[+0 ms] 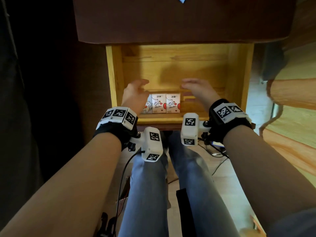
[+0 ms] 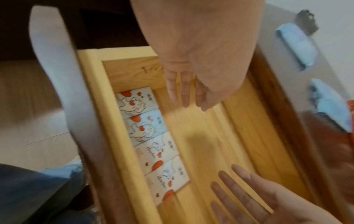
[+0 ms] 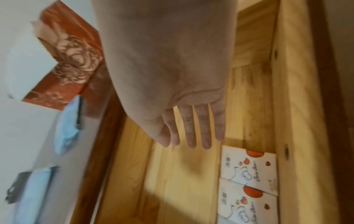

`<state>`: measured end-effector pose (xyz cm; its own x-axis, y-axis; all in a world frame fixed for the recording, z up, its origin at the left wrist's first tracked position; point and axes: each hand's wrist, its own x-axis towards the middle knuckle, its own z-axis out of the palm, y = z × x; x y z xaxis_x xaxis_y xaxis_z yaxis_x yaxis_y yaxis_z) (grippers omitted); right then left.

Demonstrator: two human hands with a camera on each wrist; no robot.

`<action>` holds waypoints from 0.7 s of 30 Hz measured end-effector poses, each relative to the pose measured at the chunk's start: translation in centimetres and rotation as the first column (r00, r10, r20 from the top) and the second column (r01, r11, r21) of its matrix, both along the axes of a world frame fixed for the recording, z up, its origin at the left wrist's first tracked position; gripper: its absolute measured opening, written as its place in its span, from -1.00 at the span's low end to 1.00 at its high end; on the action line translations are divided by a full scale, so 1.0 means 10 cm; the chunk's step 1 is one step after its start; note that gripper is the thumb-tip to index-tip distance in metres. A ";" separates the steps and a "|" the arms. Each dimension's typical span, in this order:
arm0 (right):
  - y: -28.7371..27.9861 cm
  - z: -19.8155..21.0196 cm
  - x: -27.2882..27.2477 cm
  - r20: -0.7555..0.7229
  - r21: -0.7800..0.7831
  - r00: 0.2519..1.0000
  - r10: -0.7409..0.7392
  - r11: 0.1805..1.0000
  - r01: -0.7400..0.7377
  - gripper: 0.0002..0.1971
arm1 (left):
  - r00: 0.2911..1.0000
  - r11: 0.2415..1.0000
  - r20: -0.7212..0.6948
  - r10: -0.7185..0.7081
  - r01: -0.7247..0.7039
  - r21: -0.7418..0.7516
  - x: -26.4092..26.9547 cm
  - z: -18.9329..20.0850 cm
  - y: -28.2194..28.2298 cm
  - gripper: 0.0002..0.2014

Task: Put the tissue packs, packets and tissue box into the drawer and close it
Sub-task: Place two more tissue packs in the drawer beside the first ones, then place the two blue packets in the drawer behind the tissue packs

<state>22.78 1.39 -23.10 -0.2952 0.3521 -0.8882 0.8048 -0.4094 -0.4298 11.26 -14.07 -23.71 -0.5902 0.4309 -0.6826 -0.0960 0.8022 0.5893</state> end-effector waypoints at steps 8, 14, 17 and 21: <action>0.43 0.56 -0.47 -0.202 0.360 0.979 0.005 0.930 0.069 -0.78 | 0.997 0.988 -0.062 0.051 -0.041 0.147 -0.34 0.62 0.62 -0.71; 0.92 0.61 -0.81 -0.257 0.637 0.952 0.166 0.770 0.038 -0.69 | 0.979 0.976 -0.203 0.027 0.018 0.218 -0.53 0.63 1.15 -0.67; 1.11 0.54 -0.95 -0.223 0.705 0.927 0.303 0.706 -0.061 -0.52 | 0.957 0.970 -0.290 -0.003 0.073 0.230 -0.61 0.55 1.39 -0.59; 1.30 0.44 -1.08 -0.121 0.685 0.894 0.432 0.688 -0.240 -0.35 | 0.953 0.972 -0.304 -0.014 0.085 0.219 -0.71 0.50 1.65 -0.50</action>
